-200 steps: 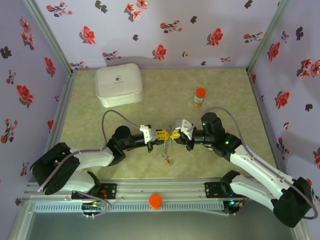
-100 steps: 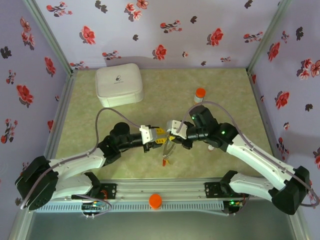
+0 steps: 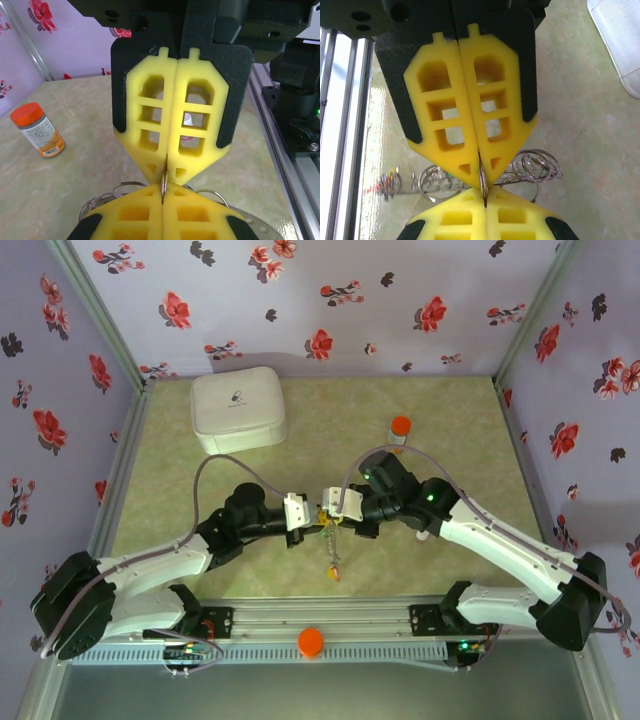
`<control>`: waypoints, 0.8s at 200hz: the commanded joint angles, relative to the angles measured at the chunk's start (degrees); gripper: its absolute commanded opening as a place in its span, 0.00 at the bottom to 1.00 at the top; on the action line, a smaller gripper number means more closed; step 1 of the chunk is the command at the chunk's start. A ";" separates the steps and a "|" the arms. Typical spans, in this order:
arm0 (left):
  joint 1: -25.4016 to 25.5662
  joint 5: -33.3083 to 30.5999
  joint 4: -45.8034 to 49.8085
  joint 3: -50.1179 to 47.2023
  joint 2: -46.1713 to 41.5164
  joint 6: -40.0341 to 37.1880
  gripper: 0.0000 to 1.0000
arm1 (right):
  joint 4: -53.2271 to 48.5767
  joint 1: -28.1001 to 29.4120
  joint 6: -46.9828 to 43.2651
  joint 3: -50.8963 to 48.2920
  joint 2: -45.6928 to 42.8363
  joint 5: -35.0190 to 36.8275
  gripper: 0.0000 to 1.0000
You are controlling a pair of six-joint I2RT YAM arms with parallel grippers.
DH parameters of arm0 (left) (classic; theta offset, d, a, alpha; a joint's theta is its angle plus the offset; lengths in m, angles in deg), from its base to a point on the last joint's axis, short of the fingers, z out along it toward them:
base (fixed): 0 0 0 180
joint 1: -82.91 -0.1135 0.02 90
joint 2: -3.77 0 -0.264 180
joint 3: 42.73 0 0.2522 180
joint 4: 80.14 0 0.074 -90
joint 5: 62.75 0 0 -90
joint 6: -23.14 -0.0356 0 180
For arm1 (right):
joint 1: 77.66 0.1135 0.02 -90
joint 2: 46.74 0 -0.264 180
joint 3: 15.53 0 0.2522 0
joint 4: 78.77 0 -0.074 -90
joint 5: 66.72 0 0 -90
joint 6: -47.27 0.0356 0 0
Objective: Put the keys on the keyring
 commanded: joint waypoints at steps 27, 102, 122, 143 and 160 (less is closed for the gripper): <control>0.28 1.05 -11.03 -2.60 0.06 3.24 0.00 | 13.51 -5.69 9.53 -10.59 -11.94 -6.02 0.24; 0.28 2.47 -33.35 -6.80 6.73 12.41 0.00 | 23.68 -8.14 22.60 -20.80 -19.33 -10.35 0.26; 0.32 2.76 -34.10 -6.77 7.21 12.80 0.00 | 23.79 -8.16 22.40 -20.70 -18.34 -10.92 0.24; 0.28 2.76 -34.25 -6.63 7.34 12.65 0.00 | 23.13 -8.14 20.31 -20.45 -16.88 -10.87 0.20; 0.28 2.91 -34.59 -6.34 7.50 12.86 0.00 | 23.13 -8.15 19.37 -19.73 -15.59 -10.86 0.18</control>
